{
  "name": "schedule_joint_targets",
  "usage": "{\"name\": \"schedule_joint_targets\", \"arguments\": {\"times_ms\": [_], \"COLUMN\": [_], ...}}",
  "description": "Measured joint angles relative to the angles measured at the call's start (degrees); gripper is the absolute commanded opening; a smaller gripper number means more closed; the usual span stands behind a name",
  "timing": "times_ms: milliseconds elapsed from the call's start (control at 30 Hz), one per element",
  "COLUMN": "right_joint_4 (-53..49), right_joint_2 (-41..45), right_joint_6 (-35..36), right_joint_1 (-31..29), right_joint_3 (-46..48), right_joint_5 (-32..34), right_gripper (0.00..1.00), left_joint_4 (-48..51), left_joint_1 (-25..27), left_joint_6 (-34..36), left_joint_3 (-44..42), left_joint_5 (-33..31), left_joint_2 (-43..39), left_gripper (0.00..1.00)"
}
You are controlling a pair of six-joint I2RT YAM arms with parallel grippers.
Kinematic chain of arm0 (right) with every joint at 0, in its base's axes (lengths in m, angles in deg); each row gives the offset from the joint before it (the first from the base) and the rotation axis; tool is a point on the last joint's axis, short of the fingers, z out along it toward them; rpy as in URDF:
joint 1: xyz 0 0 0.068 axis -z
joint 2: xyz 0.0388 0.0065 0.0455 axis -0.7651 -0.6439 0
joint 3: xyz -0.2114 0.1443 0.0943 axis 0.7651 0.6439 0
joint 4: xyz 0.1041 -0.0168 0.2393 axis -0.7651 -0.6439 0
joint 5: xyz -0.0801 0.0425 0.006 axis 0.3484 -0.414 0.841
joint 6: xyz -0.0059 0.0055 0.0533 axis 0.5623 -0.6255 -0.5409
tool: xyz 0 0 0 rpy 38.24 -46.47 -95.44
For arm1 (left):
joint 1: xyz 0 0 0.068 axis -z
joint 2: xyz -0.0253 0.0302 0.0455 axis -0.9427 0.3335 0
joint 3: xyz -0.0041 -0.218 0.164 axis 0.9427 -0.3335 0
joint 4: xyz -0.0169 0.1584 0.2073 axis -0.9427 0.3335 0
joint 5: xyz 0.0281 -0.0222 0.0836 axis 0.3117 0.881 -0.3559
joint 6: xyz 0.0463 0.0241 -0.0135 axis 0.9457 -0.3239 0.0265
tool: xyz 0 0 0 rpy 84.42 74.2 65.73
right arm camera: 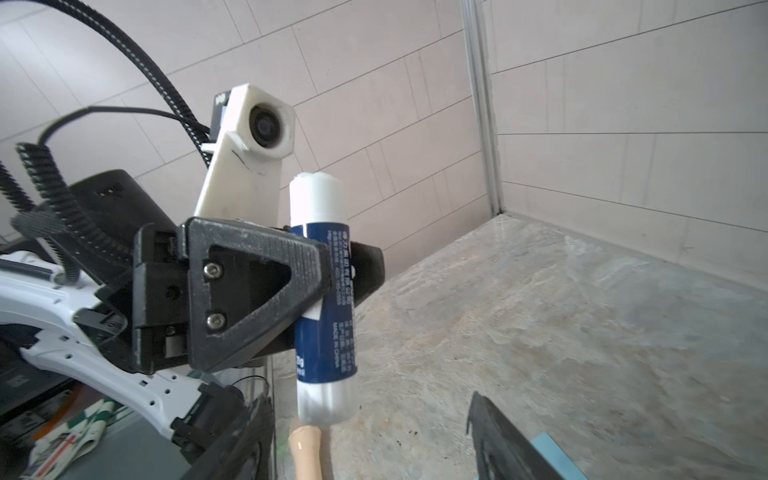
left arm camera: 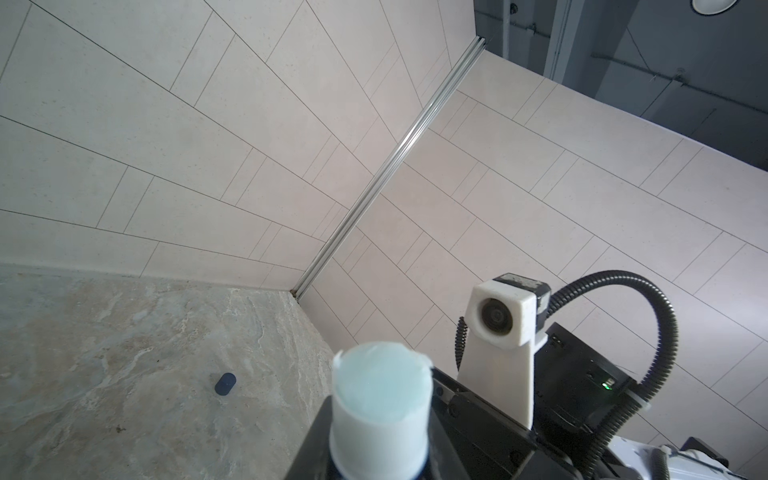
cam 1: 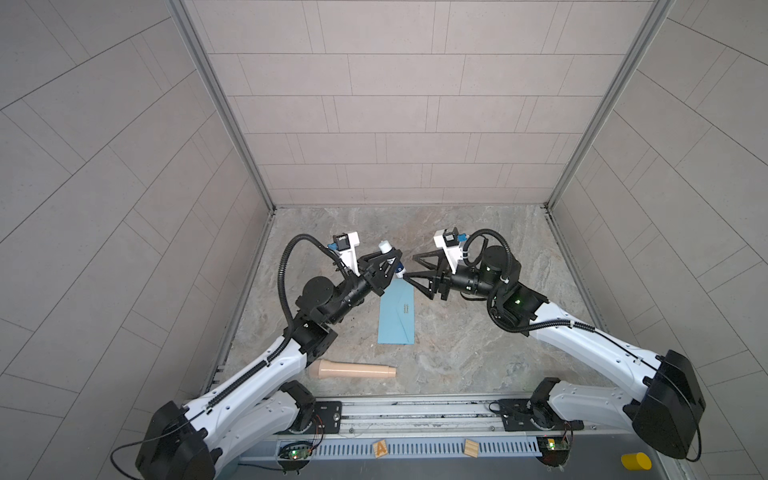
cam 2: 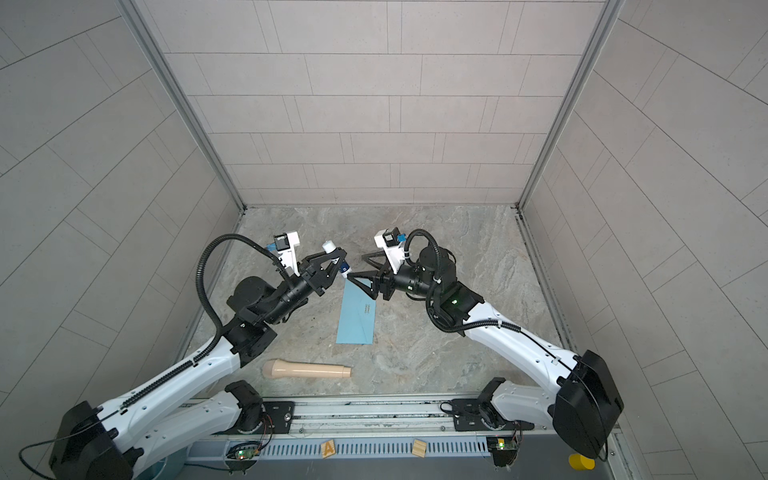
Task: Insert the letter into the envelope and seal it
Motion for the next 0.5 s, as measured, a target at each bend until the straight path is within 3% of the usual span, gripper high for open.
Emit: {"name": "schedule_joint_targets", "arguments": {"times_ms": [500], "right_joint_4": [8.5], "right_joint_2": [-4.8], "right_joint_6": [-8.5], "right_joint_1": [0.1], "right_joint_3": [-0.1], "right_joint_5": [-7.3], "right_gripper": [0.40], "left_joint_4": [-2.9], "left_joint_1": [0.0], "left_joint_6": [-2.0], "left_joint_3": [0.0], "left_joint_5": [0.8], "left_joint_2": [0.7], "left_gripper": [0.00]}}
